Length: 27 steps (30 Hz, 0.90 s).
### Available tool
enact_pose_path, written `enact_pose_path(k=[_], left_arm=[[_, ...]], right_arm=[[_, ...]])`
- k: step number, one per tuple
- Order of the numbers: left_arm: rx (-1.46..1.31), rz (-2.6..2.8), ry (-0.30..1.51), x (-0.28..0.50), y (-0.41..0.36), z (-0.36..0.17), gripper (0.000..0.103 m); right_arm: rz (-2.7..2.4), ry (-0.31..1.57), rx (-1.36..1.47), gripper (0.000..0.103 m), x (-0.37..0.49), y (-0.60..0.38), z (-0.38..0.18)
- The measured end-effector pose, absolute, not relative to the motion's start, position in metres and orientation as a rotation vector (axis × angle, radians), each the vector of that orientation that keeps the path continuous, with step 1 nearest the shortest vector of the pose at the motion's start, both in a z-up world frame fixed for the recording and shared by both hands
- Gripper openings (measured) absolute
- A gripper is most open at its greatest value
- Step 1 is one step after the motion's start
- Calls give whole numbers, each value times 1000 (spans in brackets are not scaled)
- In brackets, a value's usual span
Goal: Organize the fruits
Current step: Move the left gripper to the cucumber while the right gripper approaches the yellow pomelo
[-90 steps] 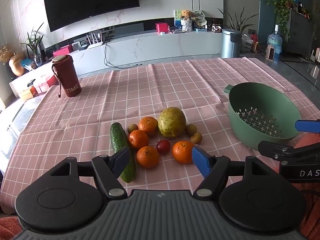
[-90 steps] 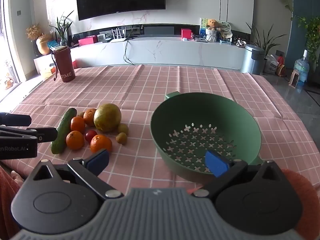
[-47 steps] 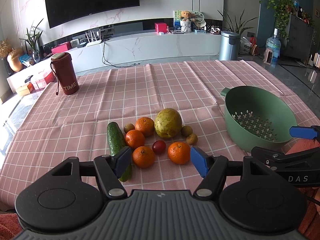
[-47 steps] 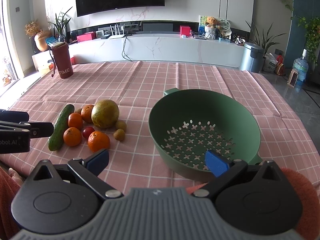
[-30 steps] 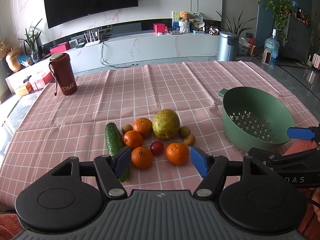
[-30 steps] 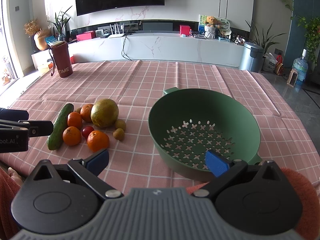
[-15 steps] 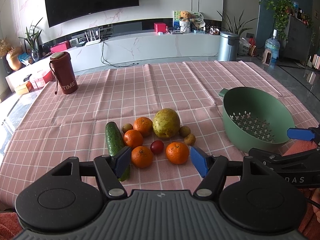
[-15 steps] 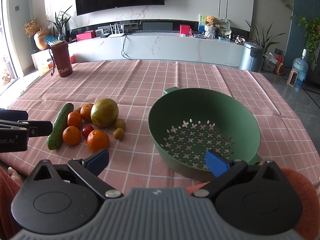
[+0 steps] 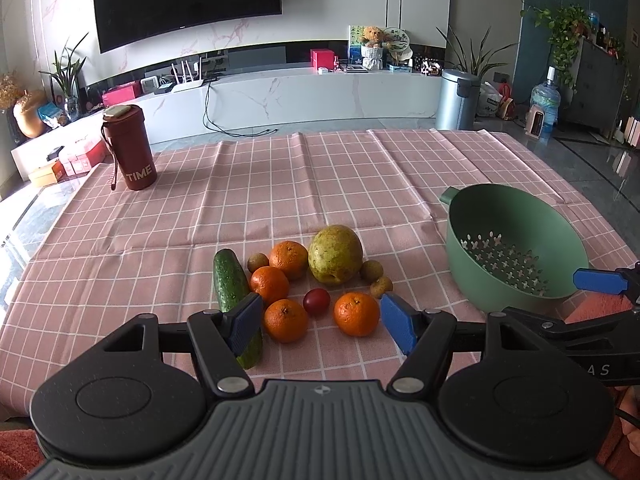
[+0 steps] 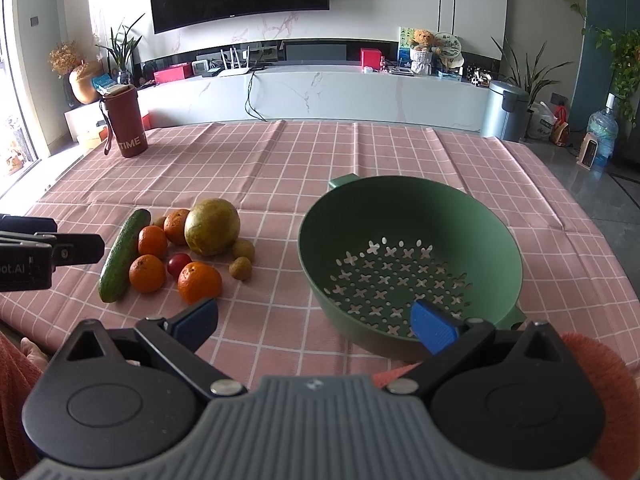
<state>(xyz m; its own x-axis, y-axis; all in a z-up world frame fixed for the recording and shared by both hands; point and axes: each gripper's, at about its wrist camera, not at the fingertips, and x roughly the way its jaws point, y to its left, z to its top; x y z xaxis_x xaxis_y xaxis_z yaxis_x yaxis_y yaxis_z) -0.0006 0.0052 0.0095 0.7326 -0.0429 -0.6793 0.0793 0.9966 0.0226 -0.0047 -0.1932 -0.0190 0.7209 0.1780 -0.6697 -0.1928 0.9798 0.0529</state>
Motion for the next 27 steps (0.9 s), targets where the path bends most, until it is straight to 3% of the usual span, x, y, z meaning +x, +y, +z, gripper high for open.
enact_pose_path(k=[19, 22, 27], left_arm=[[38, -97, 803, 43, 25, 11, 80], [-2, -82, 831, 58, 42, 7, 79], [-128, -10, 901, 80, 82, -11, 65]], right_arm=[[294, 702, -21, 98, 15, -174, 0], [357, 678, -40, 89, 27, -159, 2], [468, 705, -75, 79, 58, -124, -4]])
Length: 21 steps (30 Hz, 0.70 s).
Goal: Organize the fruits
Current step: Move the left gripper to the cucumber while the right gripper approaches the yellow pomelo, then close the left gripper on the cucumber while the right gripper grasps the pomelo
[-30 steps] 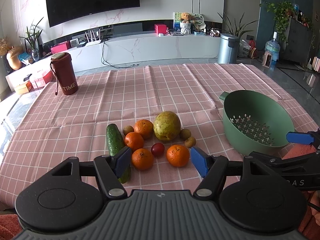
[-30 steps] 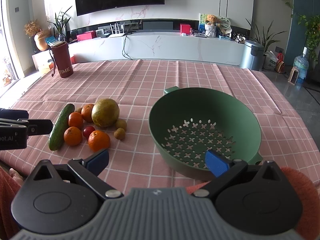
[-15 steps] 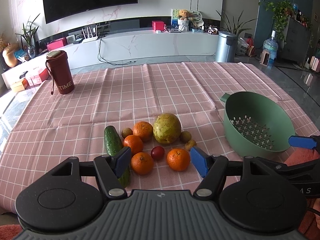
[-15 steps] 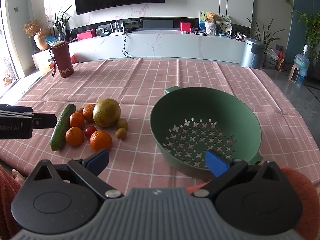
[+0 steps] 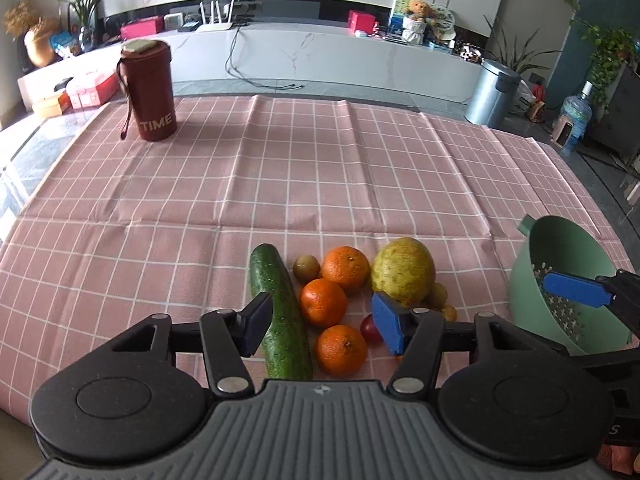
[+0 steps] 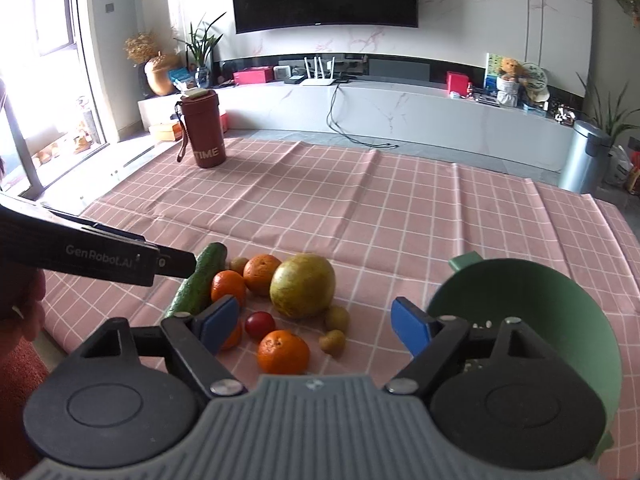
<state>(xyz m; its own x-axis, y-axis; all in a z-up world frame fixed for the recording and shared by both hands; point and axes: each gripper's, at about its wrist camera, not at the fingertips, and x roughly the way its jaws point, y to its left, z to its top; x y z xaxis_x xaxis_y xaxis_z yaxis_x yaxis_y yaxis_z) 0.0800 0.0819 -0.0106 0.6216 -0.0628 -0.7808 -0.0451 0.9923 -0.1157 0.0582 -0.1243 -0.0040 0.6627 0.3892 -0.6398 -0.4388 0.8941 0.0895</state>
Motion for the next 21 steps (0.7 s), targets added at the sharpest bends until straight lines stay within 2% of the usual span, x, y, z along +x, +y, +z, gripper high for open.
enact_pose_path(k=[7, 21], left_arm=[[-284, 13, 983, 102, 116, -42, 64], [-342, -33, 1080, 123, 129, -77, 62]], right_arm=[[481, 773, -94, 60, 107, -89, -28], [493, 837, 0, 61, 150, -75, -72]])
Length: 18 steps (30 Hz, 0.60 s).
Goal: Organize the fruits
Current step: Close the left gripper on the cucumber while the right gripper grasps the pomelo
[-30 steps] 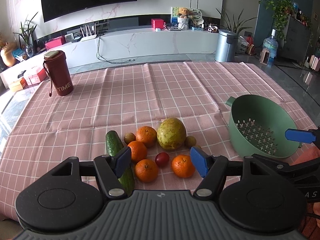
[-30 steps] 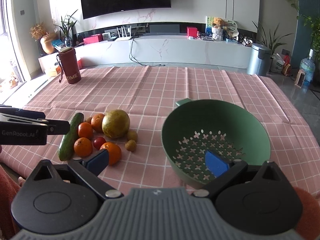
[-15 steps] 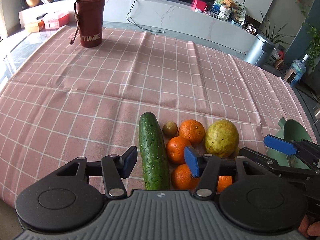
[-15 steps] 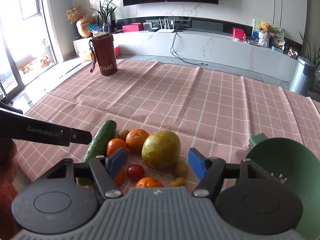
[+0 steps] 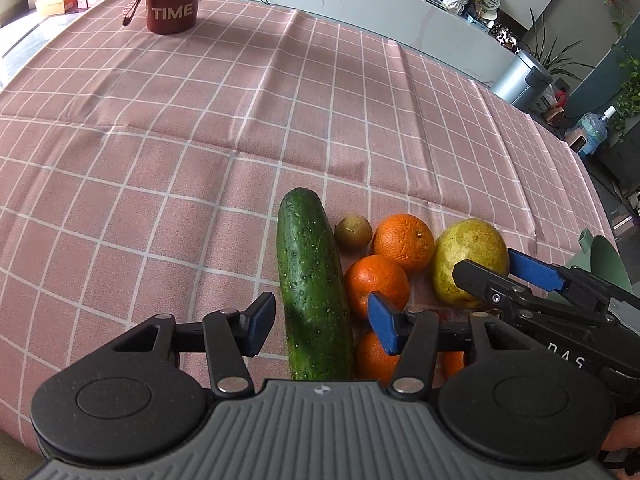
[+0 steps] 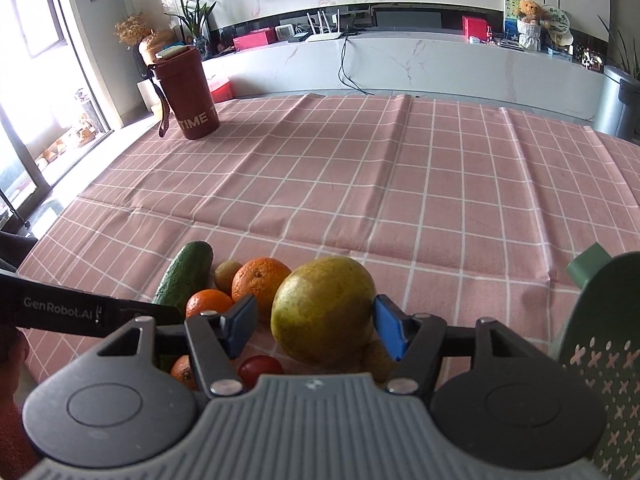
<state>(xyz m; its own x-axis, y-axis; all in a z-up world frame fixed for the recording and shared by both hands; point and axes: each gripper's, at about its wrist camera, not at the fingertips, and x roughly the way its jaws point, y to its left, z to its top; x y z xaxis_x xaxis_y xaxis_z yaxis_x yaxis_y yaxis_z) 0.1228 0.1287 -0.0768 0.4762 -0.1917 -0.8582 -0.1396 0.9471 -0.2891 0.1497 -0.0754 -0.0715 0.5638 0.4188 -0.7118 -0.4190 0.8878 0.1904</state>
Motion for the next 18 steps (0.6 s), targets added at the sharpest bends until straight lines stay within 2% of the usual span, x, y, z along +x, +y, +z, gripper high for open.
enact_pose_path(k=[6, 10, 14, 16, 17, 18], left_arm=[[-390, -72, 1075, 126, 133, -81, 63], [-418, -96, 1073, 128, 135, -86, 71], [-447, -99, 1067, 128, 137, -88, 71], [-453, -98, 1059, 126, 139, -88, 65], [-455, -95, 1051, 124, 139, -87, 57], [-447, -69, 1055, 124, 140, -86, 45]], right_arm=[[483, 862, 8, 62, 157, -76, -81], [480, 868, -5, 62, 158, -74, -88], [474, 865, -10, 60, 159, -74, -91], [476, 863, 4, 60, 160, -76, -92], [477, 862, 7, 60, 160, -77, -92], [478, 860, 7, 60, 159, -78, -92]])
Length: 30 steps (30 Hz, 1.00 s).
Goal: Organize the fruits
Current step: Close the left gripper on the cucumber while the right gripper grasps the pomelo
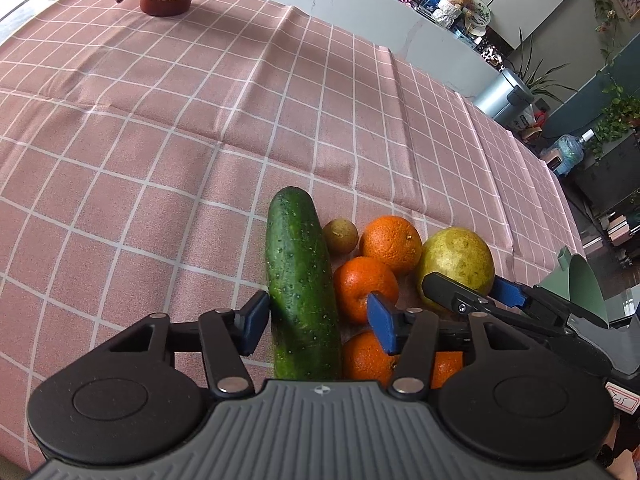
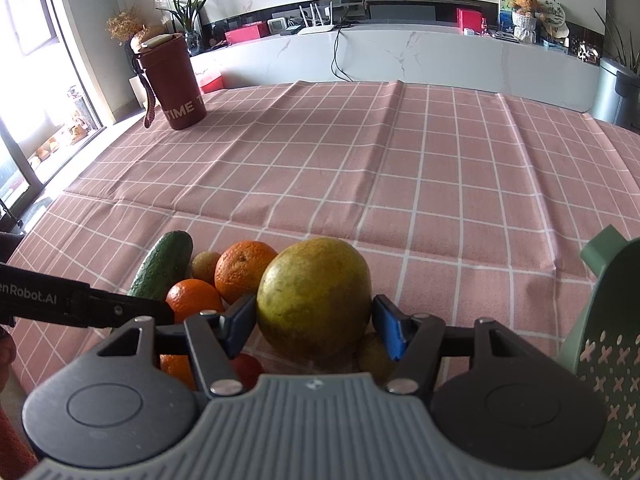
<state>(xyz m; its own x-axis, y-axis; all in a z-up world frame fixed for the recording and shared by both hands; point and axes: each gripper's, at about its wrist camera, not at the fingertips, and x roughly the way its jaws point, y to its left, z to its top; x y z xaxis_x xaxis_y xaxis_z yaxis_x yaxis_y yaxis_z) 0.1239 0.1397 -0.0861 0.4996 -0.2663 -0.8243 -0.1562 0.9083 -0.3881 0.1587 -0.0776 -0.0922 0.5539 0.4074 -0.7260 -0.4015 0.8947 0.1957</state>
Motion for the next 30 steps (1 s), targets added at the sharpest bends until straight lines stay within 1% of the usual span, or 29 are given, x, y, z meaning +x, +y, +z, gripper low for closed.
enact_pose_path(k=[1, 3, 6, 9, 11, 16, 18, 20, 21, 22, 30], left_arm=[[-443, -58, 1053, 123, 141, -86, 41], [-469, -57, 1056, 120, 145, -87, 41], [-437, -54, 1060, 120, 143, -84, 41], [-364, -62, 1065, 124, 133, -83, 44], [-339, -63, 1071, 127, 129, -86, 48], [-356, -48, 1063, 127, 136, -89, 49], [-351, -43, 1071, 129, 136, -92, 52], [-333, -44, 1069, 128, 134, -92, 53], [-331, -46, 1067, 128, 134, -92, 51], [-339, -55, 1063, 128, 134, -92, 46], [-351, -45, 1051, 123, 133, -91, 44]], right_arm=[[479, 857, 3, 60, 158, -78, -92], [479, 852, -4, 60, 156, -77, -93], [479, 850, -10, 60, 154, -78, -93], [478, 850, -1, 60, 154, -78, -93], [477, 851, 3, 60, 155, -78, -93], [480, 845, 16, 61, 156, -80, -95], [481, 841, 18, 61, 156, -80, -95], [482, 835, 14, 62, 156, -79, -96], [481, 834, 12, 62, 156, -79, -96], [481, 833, 16, 62, 156, -79, -96], [479, 830, 17, 60, 159, -78, -100]])
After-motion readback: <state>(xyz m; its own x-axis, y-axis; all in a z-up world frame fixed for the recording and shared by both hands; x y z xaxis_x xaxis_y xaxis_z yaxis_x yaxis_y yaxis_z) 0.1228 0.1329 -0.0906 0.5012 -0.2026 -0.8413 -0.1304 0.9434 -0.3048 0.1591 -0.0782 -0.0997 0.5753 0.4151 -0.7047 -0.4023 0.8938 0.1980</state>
